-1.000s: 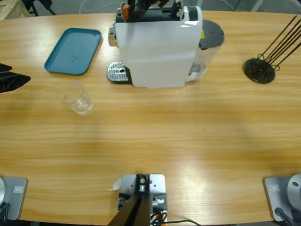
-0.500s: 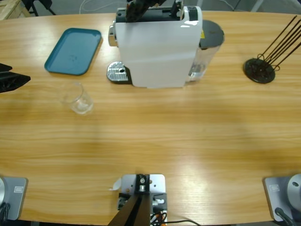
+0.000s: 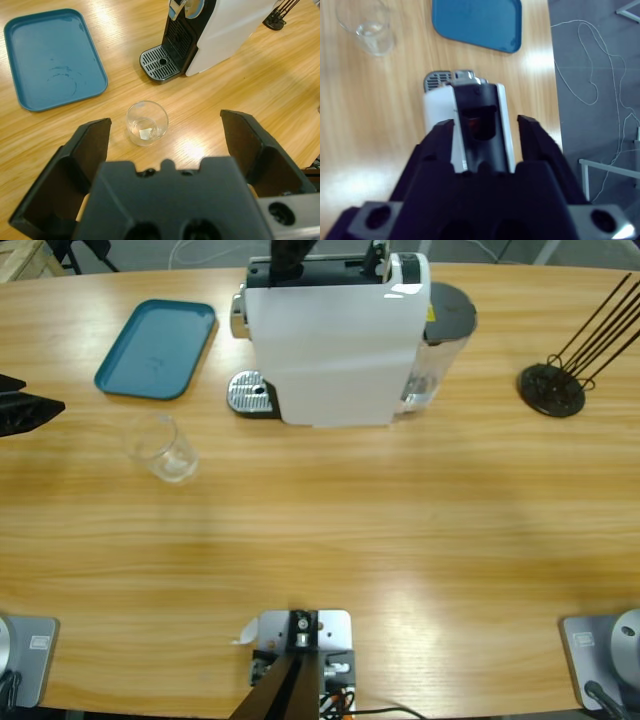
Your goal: Pour coffee
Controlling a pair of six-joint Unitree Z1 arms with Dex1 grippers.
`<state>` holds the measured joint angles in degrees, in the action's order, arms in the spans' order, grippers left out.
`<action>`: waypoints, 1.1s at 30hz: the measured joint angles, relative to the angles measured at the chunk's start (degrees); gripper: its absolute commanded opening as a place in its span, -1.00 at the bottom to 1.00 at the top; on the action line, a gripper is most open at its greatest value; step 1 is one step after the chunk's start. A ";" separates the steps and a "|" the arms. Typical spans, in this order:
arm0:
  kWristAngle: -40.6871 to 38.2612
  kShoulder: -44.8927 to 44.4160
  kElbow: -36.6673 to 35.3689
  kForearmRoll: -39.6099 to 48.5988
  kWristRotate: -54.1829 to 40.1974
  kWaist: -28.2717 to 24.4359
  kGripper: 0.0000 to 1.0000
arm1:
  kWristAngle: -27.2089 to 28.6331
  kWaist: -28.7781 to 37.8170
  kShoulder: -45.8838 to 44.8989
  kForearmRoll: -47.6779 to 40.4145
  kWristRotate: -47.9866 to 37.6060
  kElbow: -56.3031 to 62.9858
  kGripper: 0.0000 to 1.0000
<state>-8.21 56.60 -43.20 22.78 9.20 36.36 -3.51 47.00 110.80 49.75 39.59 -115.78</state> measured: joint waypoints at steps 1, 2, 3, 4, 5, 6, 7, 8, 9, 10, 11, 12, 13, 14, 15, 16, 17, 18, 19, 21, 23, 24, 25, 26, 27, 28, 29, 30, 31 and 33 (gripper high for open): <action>0.00 0.00 0.00 -0.02 0.00 0.00 0.90 | 0.38 0.88 -0.73 1.52 -1.13 -0.88 -0.53; 0.00 0.00 0.00 -0.03 0.00 0.00 0.90 | 0.90 1.70 -1.87 3.17 -2.11 -1.49 -0.96; 0.00 0.00 0.00 -0.04 0.00 0.00 0.90 | 1.28 2.40 -2.90 4.72 -3.22 -2.07 -1.00; 0.00 0.00 0.01 -0.04 0.00 0.00 0.90 | 1.47 2.85 -4.40 6.11 -4.34 -2.51 -1.00; 0.00 0.00 0.05 -0.06 0.00 0.01 0.90 | 1.67 3.03 -6.08 7.66 -5.29 -2.72 -1.00; 0.00 0.00 0.10 -0.16 0.00 0.02 0.90 | 1.89 3.09 -7.87 8.67 -6.05 -3.03 -1.00; 0.00 0.00 0.14 -0.26 0.00 0.07 0.90 | 2.16 3.12 -9.53 9.46 -6.75 -3.35 -1.00; 0.00 0.00 0.21 -0.39 0.00 0.13 0.90 | 2.51 3.15 -11.37 9.91 -7.30 -3.52 -1.00; 0.00 -0.01 0.30 -0.47 0.00 0.22 0.90 | 3.44 3.18 -13.38 10.10 -8.02 -3.53 -1.00; 0.00 -0.01 0.41 -0.54 0.00 0.28 0.90 | 4.84 3.22 -15.06 10.12 -9.38 -3.44 -1.00; 0.00 -0.01 0.48 -0.62 0.00 0.33 0.90 | 6.28 3.22 -16.65 10.09 -11.08 -2.98 -1.00; 0.00 -0.01 0.56 -0.67 0.00 0.37 0.90 | 7.52 3.23 -18.23 9.55 -12.75 -2.00 -1.00; 0.00 -0.01 0.63 -0.69 0.00 0.42 0.90 | 8.38 3.23 -19.81 8.05 -14.48 0.02 -1.00; 0.00 -0.01 0.67 -0.70 0.00 0.47 0.90 | 9.07 3.23 -21.31 5.26 -15.99 2.70 -1.00; 0.00 -0.01 0.69 -0.70 0.00 0.51 0.90 | 9.71 3.23 -22.75 0.62 -18.09 6.37 -1.00; 0.00 -0.01 0.72 -0.70 0.00 0.54 0.90 | 10.11 3.23 -23.69 -2.98 -20.20 9.44 -1.00; 0.00 -0.01 0.73 -0.70 0.00 0.59 0.90 | 10.36 3.24 -24.08 -5.46 -22.05 11.60 -1.00; 0.00 -0.01 0.75 -0.71 0.00 0.65 0.90 | 10.72 3.24 -24.12 -7.23 -23.41 13.18 -1.00; 0.00 -0.01 0.78 -0.71 0.00 0.68 0.90 | 11.58 3.24 -24.07 -8.35 -24.10 14.42 -1.00; 0.00 -0.01 0.80 -0.71 0.00 0.73 0.90 | 14.67 3.38 -23.97 -11.85 -24.87 17.38 -1.00; 0.00 -0.01 0.80 -0.71 0.01 0.73 0.90 | 21.77 4.90 -23.62 -17.67 -24.87 21.92 -1.00; 0.00 -0.01 0.81 -0.71 0.01 0.74 0.90 | 26.43 5.90 -23.31 -20.42 -24.87 24.15 -1.00; 0.00 -0.01 0.81 -0.71 0.02 0.75 0.90 | 30.83 6.72 -22.97 -22.63 -24.86 26.07 -1.00; 0.00 -0.01 0.82 -0.72 0.02 0.77 0.90 | 34.84 7.57 -22.61 -24.65 -24.86 27.72 -1.00; 0.00 -0.01 0.83 -0.72 0.02 0.78 0.90 | 37.57 8.32 -22.27 -26.06 -24.86 28.74 -1.00; 0.00 -0.01 0.84 -0.72 0.02 0.79 0.90 | 39.81 8.89 -21.86 -26.93 -24.87 29.44 -1.00; 0.00 -0.01 0.85 -0.72 0.02 0.79 0.90 | 41.62 9.44 -21.27 -27.58 -24.86 29.95 -1.00; 0.00 -0.01 0.86 -0.72 0.02 0.79 0.90 | 42.77 9.80 -20.65 -27.97 -24.86 30.17 -1.00; 0.00 -0.01 0.86 -0.72 0.02 0.79 0.90 | 43.78 10.15 -19.83 -28.43 -24.87 30.59 -1.00; 0.00 -0.01 0.86 -0.74 0.02 0.79 0.90 | 44.52 10.33 -19.06 -29.10 -24.87 30.91 -1.00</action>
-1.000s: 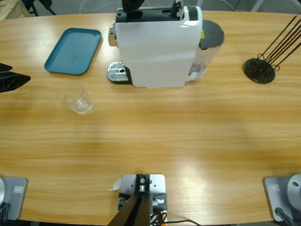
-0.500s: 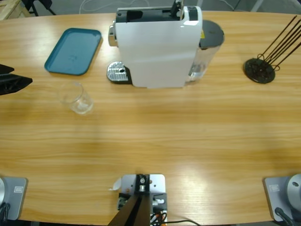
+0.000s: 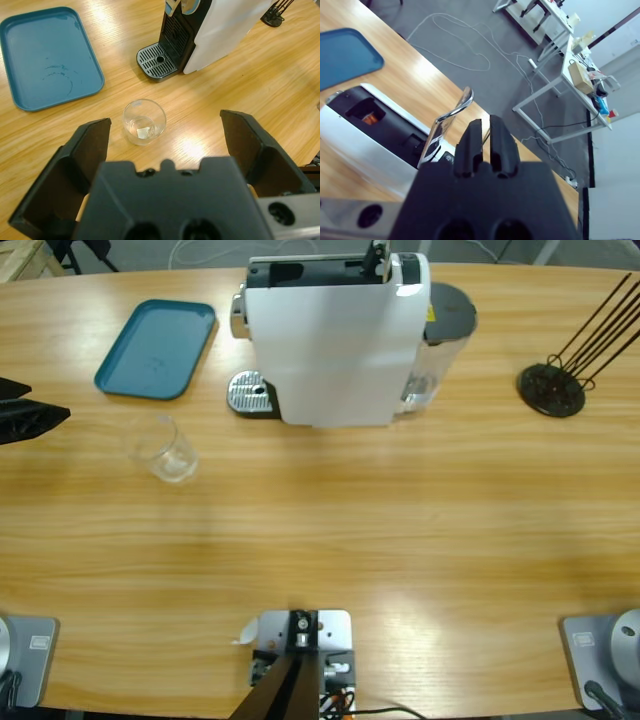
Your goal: Pour coffee
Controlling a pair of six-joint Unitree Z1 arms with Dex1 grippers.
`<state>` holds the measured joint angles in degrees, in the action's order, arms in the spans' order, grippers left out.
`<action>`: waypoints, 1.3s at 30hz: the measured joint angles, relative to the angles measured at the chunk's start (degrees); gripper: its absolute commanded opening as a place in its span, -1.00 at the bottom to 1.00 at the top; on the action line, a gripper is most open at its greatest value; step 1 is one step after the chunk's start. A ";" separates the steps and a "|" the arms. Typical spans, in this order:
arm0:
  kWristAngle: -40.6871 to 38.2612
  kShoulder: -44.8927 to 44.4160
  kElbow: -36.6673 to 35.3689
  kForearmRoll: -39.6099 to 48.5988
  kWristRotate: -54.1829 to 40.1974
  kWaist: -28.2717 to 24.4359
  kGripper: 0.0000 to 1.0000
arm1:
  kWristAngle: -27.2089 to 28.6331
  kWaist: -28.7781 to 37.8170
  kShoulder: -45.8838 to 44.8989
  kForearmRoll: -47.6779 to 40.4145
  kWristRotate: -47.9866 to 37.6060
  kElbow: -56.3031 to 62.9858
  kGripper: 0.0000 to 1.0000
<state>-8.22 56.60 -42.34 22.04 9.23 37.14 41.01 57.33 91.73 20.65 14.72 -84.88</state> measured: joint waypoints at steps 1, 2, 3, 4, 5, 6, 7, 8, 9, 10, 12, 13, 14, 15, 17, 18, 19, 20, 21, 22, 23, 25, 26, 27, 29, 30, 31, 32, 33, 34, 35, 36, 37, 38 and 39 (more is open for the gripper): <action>0.00 0.00 0.00 -0.06 0.00 0.00 0.90 | 0.13 0.09 0.50 -0.27 0.00 0.04 -1.00; 0.00 0.00 0.00 -0.12 0.00 0.00 0.90 | 0.14 0.16 0.98 -0.48 0.00 0.05 -1.00; 0.00 0.00 0.00 -0.16 0.00 0.00 0.90 | 0.14 0.24 1.45 -0.70 0.00 0.05 -1.00; 0.00 0.00 0.00 -0.21 0.00 0.00 0.90 | 0.15 0.33 1.88 -1.02 0.00 0.06 -1.00; 0.00 0.00 0.00 -0.26 0.00 0.00 0.90 | 0.15 0.37 2.19 -1.35 0.00 0.06 -1.00; 0.00 0.00 0.00 -0.30 0.00 0.00 0.90 | 0.15 0.43 2.48 -1.60 0.00 0.05 -1.00; 0.00 0.00 0.00 -0.33 0.00 0.00 0.90 | 0.15 0.45 2.79 -1.83 0.00 0.05 -1.00; 0.00 0.00 0.00 -0.34 0.00 0.00 0.90 | 0.15 0.48 3.09 -2.10 0.00 0.05 -1.00; 0.00 0.00 0.00 -0.35 0.00 0.00 0.90 | 0.15 0.48 3.38 -2.42 0.00 0.05 -1.00; 0.00 0.00 0.00 -0.36 0.00 0.00 0.90 | 0.15 0.48 3.69 -2.67 0.00 0.05 -1.00; 0.00 0.00 0.00 -0.36 0.00 0.00 0.90 | 0.14 0.48 4.14 -2.82 0.00 0.03 -1.00; 0.00 0.00 0.00 -0.37 0.00 0.00 0.90 | 0.14 0.48 4.31 -2.83 0.00 0.02 -1.00; 0.00 0.00 0.00 -0.37 0.00 0.00 0.90 | 0.14 0.53 4.46 -2.83 0.00 -0.03 -1.00; 0.00 0.00 0.00 -0.37 0.00 0.00 0.90 | 0.14 0.61 4.62 -2.84 0.00 -0.09 -1.00; 0.00 0.00 0.00 -0.37 0.00 0.00 0.90 | 0.15 0.86 4.93 -2.89 -0.02 -0.12 -1.00; 0.00 0.01 0.00 -0.37 0.00 0.00 0.90 | 0.15 1.02 5.07 -2.91 -0.13 -0.13 -1.00; 0.00 0.01 0.01 -0.37 0.00 0.00 0.90 | 0.22 1.24 5.16 -2.94 -0.34 -0.15 -1.00; 0.00 0.01 0.01 -0.37 0.00 0.00 0.90 | 0.36 1.50 5.23 -2.94 -0.64 -0.15 -1.00; 0.00 0.01 0.01 -0.37 0.00 0.00 0.90 | 0.55 1.81 5.31 -2.94 -0.97 -0.16 -1.00; 0.00 0.01 0.01 -0.37 0.00 0.00 0.90 | 0.69 2.00 5.34 -2.94 -1.34 -0.18 -1.00; 0.00 0.01 0.01 -0.37 0.00 0.00 0.90 | 0.75 2.06 5.38 -2.94 -1.63 -0.24 -1.00; 0.00 0.03 0.01 -0.37 0.00 0.00 0.90 | 0.75 2.09 5.62 -2.94 -2.23 -0.68 -1.00; 0.00 0.04 0.01 -0.38 0.00 0.00 0.90 | 0.76 2.10 5.85 -2.94 -2.45 -1.28 -1.00; 0.00 0.07 0.01 -0.38 0.00 0.00 0.90 | 0.63 2.78 6.34 -3.15 -2.61 -2.30 -1.00; 0.00 0.13 0.06 -0.44 0.00 0.08 0.90 | 0.62 6.16 8.50 -3.56 -2.89 -3.64 -1.00; 0.00 0.13 0.11 -0.46 0.00 0.13 0.90 | 0.62 7.33 9.34 -3.71 -2.98 -4.31 -1.00; 0.00 0.13 0.15 -0.48 0.00 0.15 0.90 | 0.62 7.98 10.00 -3.83 -3.06 -4.79 -1.00; 0.00 0.13 0.16 -0.50 0.00 0.17 0.90 | 0.54 8.41 10.44 -3.91 -3.12 -5.27 -1.00; 0.00 0.13 0.17 -0.51 0.00 0.17 0.90 | 0.42 8.82 11.18 -4.00 -3.18 -5.62 -1.00; 0.00 0.13 0.18 -0.54 0.00 0.17 0.90 | 0.37 9.07 12.03 -4.01 -3.21 -5.67 -1.00; 0.00 0.15 0.18 -0.58 0.00 0.19 0.90 | 0.37 9.15 12.89 -4.01 -3.25 -5.67 -1.00; 0.00 0.15 0.18 -0.59 0.00 0.20 0.90 | 0.37 9.20 13.45 -4.01 -3.25 -5.67 -1.00; 0.00 0.15 0.18 -0.60 0.00 0.21 0.90 | 0.37 9.22 13.84 -4.01 -3.25 -5.67 -1.00; 0.00 0.15 0.18 -0.61 0.00 0.21 0.90 | 0.37 9.24 14.10 -4.01 -3.25 -5.67 -1.00; 0.00 0.15 0.18 -0.61 0.00 0.22 0.90 | 0.44 9.25 14.18 -4.01 -3.25 -5.67 -1.00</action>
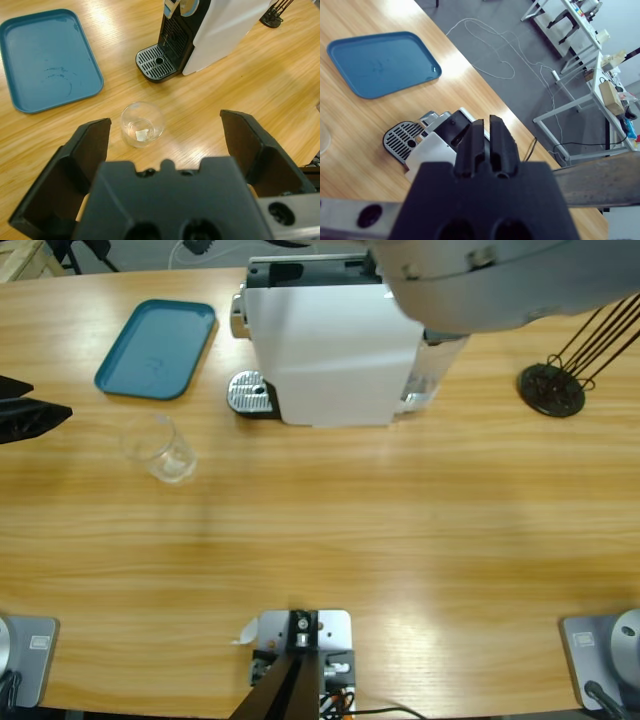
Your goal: Pour coffee
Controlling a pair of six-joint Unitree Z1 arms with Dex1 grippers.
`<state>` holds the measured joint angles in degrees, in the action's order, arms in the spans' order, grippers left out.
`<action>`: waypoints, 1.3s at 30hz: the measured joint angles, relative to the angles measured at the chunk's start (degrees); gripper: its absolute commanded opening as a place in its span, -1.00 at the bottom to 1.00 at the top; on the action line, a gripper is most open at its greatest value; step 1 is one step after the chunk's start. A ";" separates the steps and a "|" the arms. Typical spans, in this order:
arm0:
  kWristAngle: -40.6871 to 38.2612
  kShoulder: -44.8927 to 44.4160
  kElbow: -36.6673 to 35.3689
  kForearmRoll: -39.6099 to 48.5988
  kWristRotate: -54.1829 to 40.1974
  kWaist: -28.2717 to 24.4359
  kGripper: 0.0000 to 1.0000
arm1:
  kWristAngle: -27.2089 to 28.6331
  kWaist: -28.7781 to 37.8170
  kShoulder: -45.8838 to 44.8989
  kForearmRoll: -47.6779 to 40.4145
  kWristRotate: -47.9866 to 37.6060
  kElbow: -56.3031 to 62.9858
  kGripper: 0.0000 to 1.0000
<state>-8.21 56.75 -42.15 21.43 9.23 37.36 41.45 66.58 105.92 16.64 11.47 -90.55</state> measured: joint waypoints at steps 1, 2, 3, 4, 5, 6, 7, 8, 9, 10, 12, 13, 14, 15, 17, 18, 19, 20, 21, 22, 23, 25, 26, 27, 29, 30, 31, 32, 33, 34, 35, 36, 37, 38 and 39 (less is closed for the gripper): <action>0.00 0.00 0.00 0.00 0.00 0.00 0.90 | 0.33 0.02 0.00 0.00 0.00 0.00 -1.00; 0.00 0.00 0.00 0.00 0.00 0.00 0.90 | 0.49 0.02 -0.05 0.04 0.00 0.00 -1.00; 0.00 0.00 0.00 0.00 0.00 0.00 0.90 | 0.51 0.03 -0.14 0.45 0.00 0.00 -1.00; 0.00 0.00 0.00 0.00 0.00 0.00 0.90 | 0.51 0.04 -0.35 1.59 -0.06 0.02 -1.00; 0.00 0.00 0.00 0.00 0.00 0.00 0.90 | 0.51 0.08 -0.86 3.75 -0.72 0.06 -1.00; 0.00 0.00 0.00 0.00 0.00 0.00 0.90 | 0.52 0.12 -1.96 6.58 -1.88 0.18 -1.00; 0.00 0.00 0.00 0.00 0.00 0.00 0.90 | 0.61 0.18 -3.52 9.12 -3.19 0.75 -1.00; 0.00 0.00 0.01 0.00 0.00 0.01 0.90 | 0.79 0.24 -5.74 11.05 -4.41 1.89 -1.00; 0.00 0.00 0.02 -0.01 0.00 0.02 0.90 | 1.03 0.28 -8.42 12.64 -5.38 3.38 -1.00; 0.00 0.00 0.03 -0.02 0.00 0.04 0.90 | 1.29 0.29 -11.17 13.77 -5.98 4.85 -1.00; 0.00 0.00 0.05 -0.04 0.00 0.08 0.90 | 1.73 0.32 -15.74 14.79 -6.44 7.32 -1.00; 0.00 0.00 0.06 -0.05 0.00 0.13 0.90 | 2.00 0.33 -17.81 15.06 -6.51 8.50 -1.00; 0.00 0.00 0.06 -0.06 0.00 0.16 0.90 | 2.29 0.33 -19.44 15.19 -6.54 9.29 -1.00; 0.00 0.00 0.06 -0.07 0.00 0.20 0.90 | 2.57 0.33 -20.52 15.20 -6.57 9.94 -1.00; 0.00 0.00 0.07 -0.09 0.00 0.25 0.90 | 2.85 0.33 -21.82 14.93 -6.56 10.81 -1.00; 0.00 0.00 0.07 -0.09 0.00 0.29 0.90 | 2.88 0.32 -21.90 14.46 -6.56 11.16 -1.00; 0.00 0.00 0.07 -0.09 0.00 0.34 0.89 | 2.88 0.21 -21.88 13.36 -6.53 11.51 -1.00; 0.00 0.00 0.07 -0.09 0.00 0.37 0.89 | 2.88 0.00 -21.77 11.41 -5.85 11.96 -1.00; 0.00 0.00 0.08 -0.09 0.00 0.38 0.89 | 2.90 -0.29 -21.54 8.77 -4.68 12.60 -1.00; 0.00 0.00 0.10 -0.09 0.00 0.39 0.89 | 2.95 -0.72 -21.12 5.20 -2.82 13.51 -1.00; 0.00 0.00 0.14 -0.09 0.00 0.40 0.89 | 3.05 -1.13 -20.54 1.23 -1.17 14.48 -1.00; 0.00 0.00 0.22 -0.09 0.00 0.41 0.89 | 3.58 -1.76 -18.93 -6.34 2.32 16.31 -1.00; 0.00 0.00 0.25 -0.09 0.00 0.42 0.89 | 3.78 -2.12 -17.99 -9.05 3.27 16.88 -1.00; 0.00 0.00 0.30 -0.09 0.00 0.42 0.89 | 3.92 -2.54 -17.11 -11.29 4.08 17.24 -1.00; 0.00 0.00 0.43 -0.09 0.00 0.42 0.89 | 4.11 -3.13 -15.81 -13.74 5.30 17.34 -1.00; 0.00 0.00 0.47 -0.09 0.00 0.42 0.89 | 4.16 -3.26 -15.33 -14.34 5.61 17.34 -1.00; 0.00 0.00 0.50 -0.09 0.00 0.42 0.89 | 4.21 -3.33 -15.01 -14.72 5.86 17.35 -1.00; 0.00 0.00 0.51 -0.09 0.00 0.42 0.89 | 4.27 -3.39 -14.83 -15.03 6.05 17.36 -1.00; 0.00 0.00 0.51 -0.09 0.00 0.42 0.90 | 4.39 -3.40 -14.71 -15.22 6.28 17.36 -1.00; 0.00 0.00 0.52 -0.09 0.00 0.42 0.90 | 4.64 -3.40 -14.61 -15.30 6.64 17.36 -1.00; 0.00 0.00 0.52 -0.09 0.00 0.42 0.90 | 5.05 -3.40 -14.56 -15.33 7.16 17.37 -1.00; 0.00 0.00 0.52 -0.09 0.00 0.42 0.90 | 5.45 -3.41 -14.56 -15.32 7.72 17.40 -1.00; 0.00 0.00 0.52 -0.09 0.00 0.42 0.90 | 5.82 -3.41 -14.60 -15.05 8.10 17.45 -1.00; 0.00 0.00 0.52 -0.09 0.00 0.42 0.90 | 6.02 -3.41 -14.81 -14.16 8.31 17.48 -1.00; 0.00 0.00 0.52 -0.10 0.00 0.42 0.90 | 6.16 -3.41 -15.46 -12.93 8.44 17.49 -1.00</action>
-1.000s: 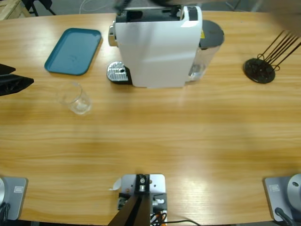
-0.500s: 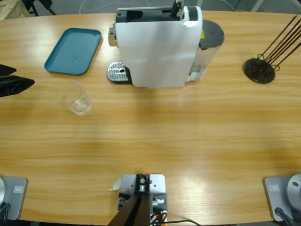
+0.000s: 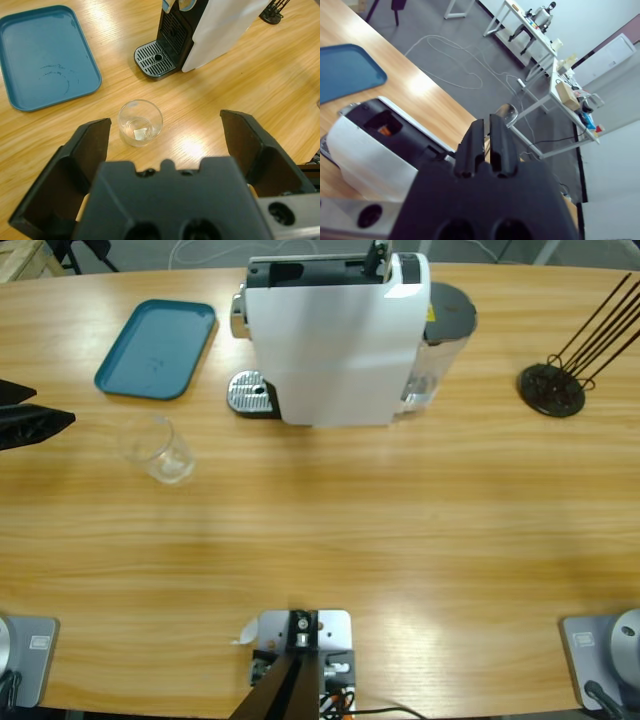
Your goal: Pour coffee
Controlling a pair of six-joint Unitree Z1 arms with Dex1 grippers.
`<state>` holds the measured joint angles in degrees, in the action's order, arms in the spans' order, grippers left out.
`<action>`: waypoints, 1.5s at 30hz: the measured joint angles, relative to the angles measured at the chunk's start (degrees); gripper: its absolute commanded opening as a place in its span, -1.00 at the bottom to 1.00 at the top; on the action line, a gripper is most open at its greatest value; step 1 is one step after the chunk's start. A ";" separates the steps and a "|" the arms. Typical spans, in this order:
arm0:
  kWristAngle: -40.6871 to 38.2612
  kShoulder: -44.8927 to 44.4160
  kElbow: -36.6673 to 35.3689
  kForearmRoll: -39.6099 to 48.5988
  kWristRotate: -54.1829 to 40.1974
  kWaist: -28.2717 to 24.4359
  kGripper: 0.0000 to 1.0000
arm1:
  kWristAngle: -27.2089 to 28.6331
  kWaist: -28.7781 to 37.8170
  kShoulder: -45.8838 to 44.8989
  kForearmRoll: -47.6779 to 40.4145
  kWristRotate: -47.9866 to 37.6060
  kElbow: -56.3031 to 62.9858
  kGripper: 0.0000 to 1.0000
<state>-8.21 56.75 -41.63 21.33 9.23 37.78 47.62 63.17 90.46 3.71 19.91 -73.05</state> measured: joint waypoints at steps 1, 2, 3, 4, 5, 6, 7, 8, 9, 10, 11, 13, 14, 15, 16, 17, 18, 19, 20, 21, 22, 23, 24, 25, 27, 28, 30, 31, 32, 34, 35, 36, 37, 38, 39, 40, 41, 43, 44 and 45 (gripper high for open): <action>0.00 0.00 0.00 -0.05 0.00 0.00 0.90 | 0.16 0.00 -1.06 1.42 0.08 0.01 -1.00; 0.00 0.00 0.01 -0.12 0.00 0.00 0.90 | 0.51 -0.01 -2.34 2.78 0.14 0.06 -1.00; 0.00 0.01 0.01 -0.20 0.00 0.00 0.90 | 0.90 -0.07 -3.82 3.89 0.23 0.10 -1.00; 0.00 0.07 0.03 -0.30 0.00 0.00 0.90 | 1.19 -0.07 -4.87 4.55 0.35 0.10 -1.00; 0.00 0.19 0.04 -0.35 0.00 0.00 0.90 | 1.37 -0.07 -5.87 4.95 0.48 0.10 -1.00; 0.00 0.27 0.06 -0.39 0.00 0.00 0.90 | 1.54 -0.07 -6.67 5.22 0.63 0.08 -1.00; 0.00 0.35 0.09 -0.43 0.00 0.00 0.90 | 1.61 -0.07 -7.12 5.40 0.74 0.08 -1.00; 0.00 0.41 0.12 -0.44 0.00 0.00 0.90 | 1.65 -0.07 -7.34 5.45 0.82 0.08 -1.00; 0.00 0.43 0.14 -0.44 0.00 0.00 0.89 | 1.65 -0.07 -7.35 5.45 0.83 0.08 -1.00; 0.00 0.43 0.15 -0.44 0.00 0.00 0.89 | 1.65 -0.07 -7.33 5.44 0.83 0.08 -1.00; 0.00 0.43 0.15 -0.44 0.00 0.00 0.89 | 1.64 -0.07 -7.32 5.26 0.82 0.10 -1.00; 0.00 0.43 0.15 -0.44 0.00 0.00 0.89 | 1.55 -0.52 -6.99 3.94 0.68 0.34 -1.00; 0.00 0.43 0.15 -0.44 0.00 0.00 0.89 | 1.37 -0.90 -6.54 2.84 0.61 0.62 -1.00; 0.00 0.43 0.15 -0.44 0.00 0.00 0.89 | 1.11 -1.39 -5.89 1.91 0.60 0.87 -1.00; 0.00 0.43 0.15 -0.44 0.00 0.01 0.89 | 0.70 -2.13 -5.08 0.93 0.60 1.01 -1.00; 0.00 0.43 0.16 -0.44 0.00 0.00 0.89 | 0.20 -2.93 -4.52 0.20 0.60 1.11 -1.00; 0.00 0.43 0.16 -0.44 0.00 0.01 0.89 | -0.36 -3.78 -3.93 -0.38 0.60 1.17 -1.00; 0.00 0.43 0.17 -0.44 0.00 0.01 0.89 | -0.87 -4.45 -3.33 -0.89 0.60 1.19 -1.00; 0.00 0.43 0.18 -0.44 0.00 0.01 0.89 | -1.25 -5.10 -2.74 -1.18 0.60 1.20 -1.00; 0.00 0.43 0.20 -0.44 0.00 0.01 0.89 | -1.56 -5.75 -2.22 -1.32 0.60 1.22 -1.00; 0.00 0.43 0.22 -0.44 0.00 0.01 0.89 | -1.84 -6.13 -1.87 -1.42 0.60 1.26 -1.00; 0.00 0.43 0.26 -0.44 0.00 0.01 0.89 | -2.13 -6.37 -1.57 -1.55 0.60 1.36 -1.00; 0.00 0.43 0.31 -0.44 0.00 0.01 0.89 | -2.57 -6.52 -1.24 -1.76 0.60 1.50 -1.00; 0.00 0.43 0.34 -0.44 0.00 0.01 0.89 | -3.04 -6.62 -0.92 -2.05 0.60 1.64 -1.00; 0.00 0.43 0.35 -0.44 0.00 0.01 0.89 | -3.72 -6.74 -0.08 -2.38 0.60 1.75 -1.00; 0.00 0.43 0.35 -0.44 0.00 0.01 0.89 | -3.86 -6.77 0.39 -2.50 0.60 1.77 -1.00; 0.00 0.43 0.35 -0.44 0.00 0.01 0.89 | -4.05 -6.79 1.38 -2.90 0.60 1.78 -1.00; 0.00 0.43 0.35 -0.44 0.00 0.01 0.89 | -4.12 -6.79 2.01 -3.12 0.60 1.78 -1.00; 0.00 0.43 0.35 -0.44 0.00 0.01 0.89 | -4.19 -6.79 2.75 -3.42 0.60 1.78 -1.00; 0.00 0.43 0.35 -0.44 0.00 0.01 0.90 | -4.52 -6.82 4.04 -3.79 0.60 1.77 -1.00; 0.00 0.43 0.35 -0.44 0.00 0.01 0.90 | -4.70 -6.89 4.63 -3.85 0.60 1.77 -1.00; 0.00 0.43 0.35 -0.44 0.00 0.01 0.90 | -4.93 -7.01 5.14 -3.85 0.60 1.74 -1.00; 0.00 0.44 0.35 -0.44 0.00 0.01 0.90 | -5.14 -7.19 5.54 -3.85 0.60 1.70 -1.00; 0.00 0.45 0.35 -0.44 0.00 0.01 0.90 | -5.30 -7.42 5.82 -3.85 0.60 1.54 -1.00; 0.00 0.52 0.35 -0.45 0.00 0.01 0.90 | -5.36 -7.57 6.08 -3.85 0.60 1.17 -1.00; 0.00 0.66 0.35 -0.45 0.00 0.01 0.90 | -5.36 -7.58 6.34 -3.85 0.60 0.59 -1.00; 0.00 0.81 0.35 -0.45 0.00 0.01 0.90 | -5.36 -7.58 6.62 -3.85 0.60 0.00 -1.00; 0.00 1.12 0.35 -0.45 0.00 0.01 0.90 | -5.36 -7.57 7.19 -3.86 0.53 -0.94 -1.00; 0.00 1.28 0.35 -0.45 0.00 0.01 0.90 | -5.36 -7.57 7.45 -3.86 0.40 -1.13 -1.00; 0.00 1.45 0.35 -0.46 0.00 0.01 0.90 | -5.36 -7.56 7.74 -3.86 0.19 -1.39 -1.00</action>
<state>-8.21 58.19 -41.28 20.87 9.23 37.78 42.26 55.62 98.20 -0.14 20.10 -74.45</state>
